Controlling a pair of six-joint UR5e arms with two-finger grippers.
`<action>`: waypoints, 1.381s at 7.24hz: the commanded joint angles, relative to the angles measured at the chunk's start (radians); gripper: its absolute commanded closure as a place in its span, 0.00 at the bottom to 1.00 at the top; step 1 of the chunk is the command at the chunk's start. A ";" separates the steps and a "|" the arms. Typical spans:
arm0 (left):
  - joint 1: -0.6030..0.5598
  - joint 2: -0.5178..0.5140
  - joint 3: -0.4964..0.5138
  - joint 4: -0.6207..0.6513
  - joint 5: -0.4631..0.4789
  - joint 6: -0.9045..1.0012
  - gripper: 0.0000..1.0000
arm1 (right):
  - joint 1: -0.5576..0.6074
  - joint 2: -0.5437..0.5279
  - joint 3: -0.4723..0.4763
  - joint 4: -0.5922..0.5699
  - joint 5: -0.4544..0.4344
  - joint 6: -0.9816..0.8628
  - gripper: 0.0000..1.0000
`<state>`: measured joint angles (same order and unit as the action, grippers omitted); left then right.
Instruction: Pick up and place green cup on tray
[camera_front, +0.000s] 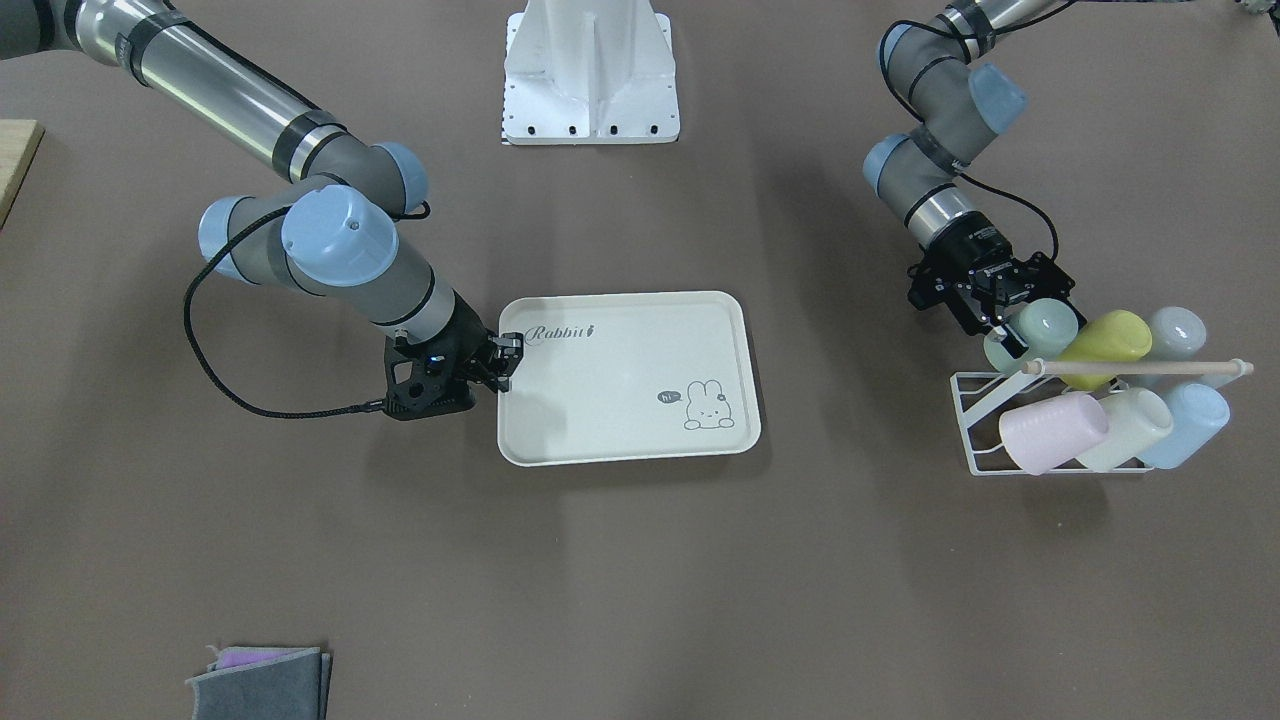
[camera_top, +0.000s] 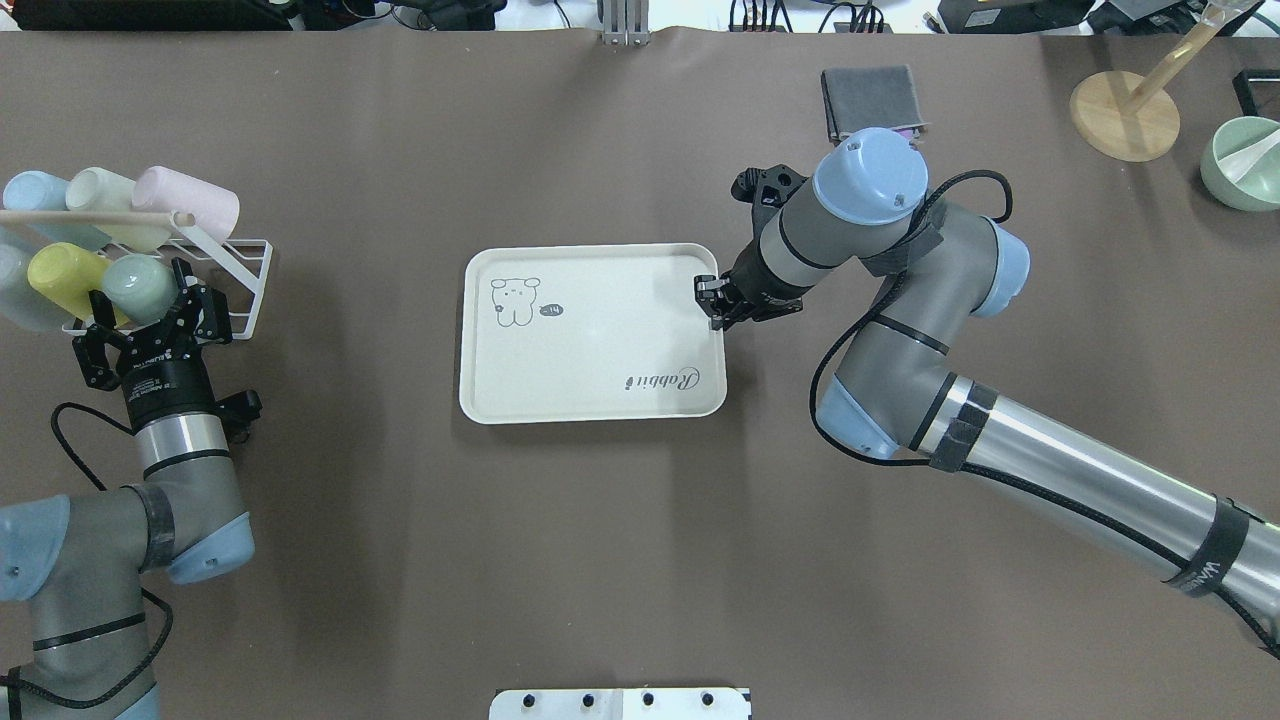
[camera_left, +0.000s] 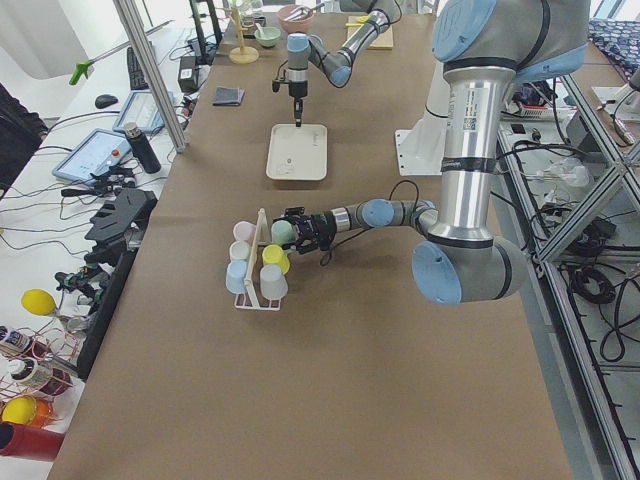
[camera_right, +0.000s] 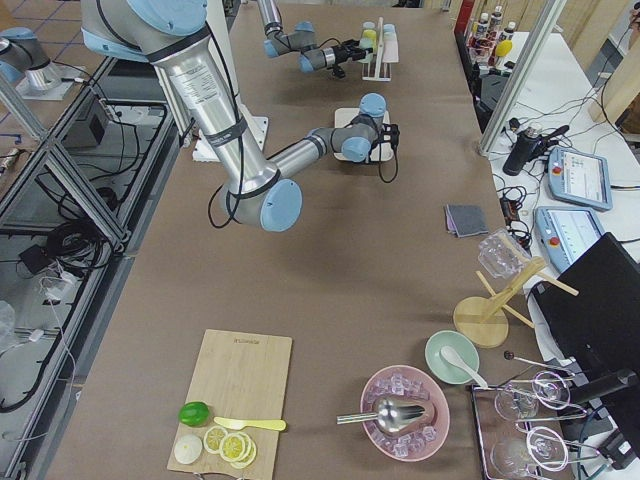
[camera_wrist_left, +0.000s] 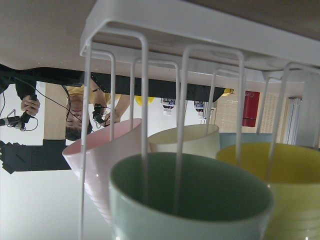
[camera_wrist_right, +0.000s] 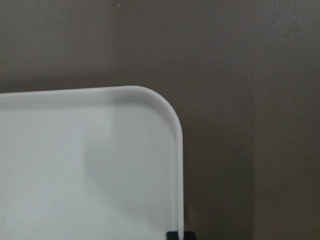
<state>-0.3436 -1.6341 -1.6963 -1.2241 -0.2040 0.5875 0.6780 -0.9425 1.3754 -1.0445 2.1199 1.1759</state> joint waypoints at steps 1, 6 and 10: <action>0.000 -0.007 0.010 0.000 0.000 0.000 0.02 | -0.002 -0.009 -0.007 0.001 -0.003 -0.010 1.00; -0.008 -0.021 0.023 0.000 -0.002 -0.002 0.17 | 0.031 -0.044 -0.007 0.006 0.000 -0.076 0.00; -0.015 -0.023 0.017 0.000 -0.002 -0.002 1.00 | 0.265 -0.119 0.022 -0.062 0.159 -0.238 0.00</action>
<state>-0.3577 -1.6561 -1.6770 -1.2241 -0.2059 0.5860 0.8416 -1.0318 1.3833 -1.0635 2.2023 1.0318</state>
